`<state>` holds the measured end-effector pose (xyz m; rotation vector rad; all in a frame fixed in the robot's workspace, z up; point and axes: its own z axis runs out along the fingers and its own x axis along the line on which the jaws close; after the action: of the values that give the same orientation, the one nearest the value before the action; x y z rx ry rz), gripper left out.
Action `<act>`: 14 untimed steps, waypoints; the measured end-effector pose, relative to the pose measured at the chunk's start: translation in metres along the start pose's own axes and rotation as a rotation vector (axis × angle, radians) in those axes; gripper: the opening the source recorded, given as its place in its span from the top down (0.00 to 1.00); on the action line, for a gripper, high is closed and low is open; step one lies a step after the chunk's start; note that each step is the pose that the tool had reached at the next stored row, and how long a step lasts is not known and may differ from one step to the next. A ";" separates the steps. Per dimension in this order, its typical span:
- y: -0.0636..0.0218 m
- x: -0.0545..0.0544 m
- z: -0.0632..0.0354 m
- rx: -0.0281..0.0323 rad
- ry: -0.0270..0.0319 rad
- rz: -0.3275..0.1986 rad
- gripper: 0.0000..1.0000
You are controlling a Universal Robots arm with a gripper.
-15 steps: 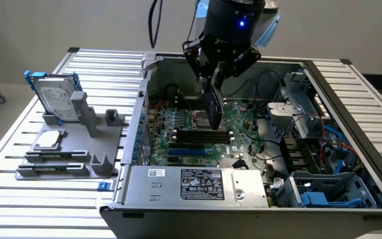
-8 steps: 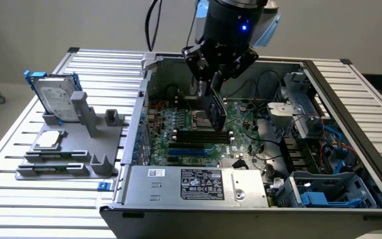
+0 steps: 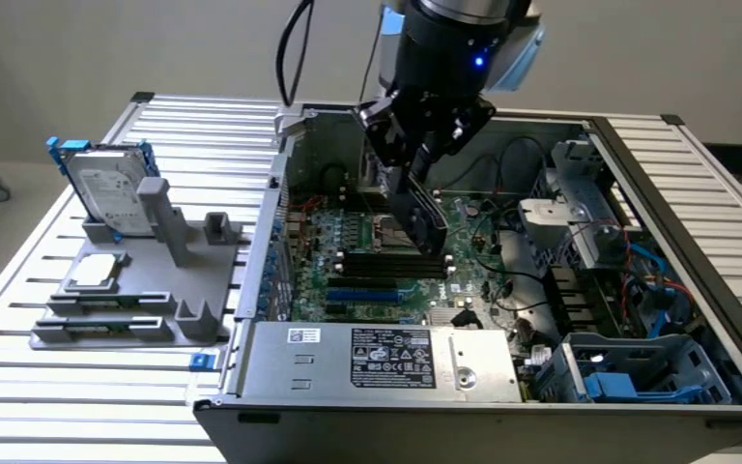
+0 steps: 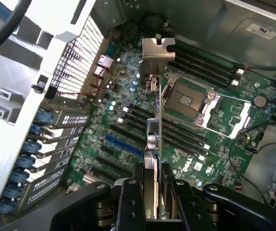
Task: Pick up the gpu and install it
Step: 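Insert the gpu into the slot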
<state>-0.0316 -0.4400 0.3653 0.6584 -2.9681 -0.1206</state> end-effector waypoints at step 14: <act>-0.0006 0.000 0.0057 0.0455 -0.0281 -0.246 0.73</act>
<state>-0.0317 -0.4400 0.3596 1.0340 -2.9110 -0.0813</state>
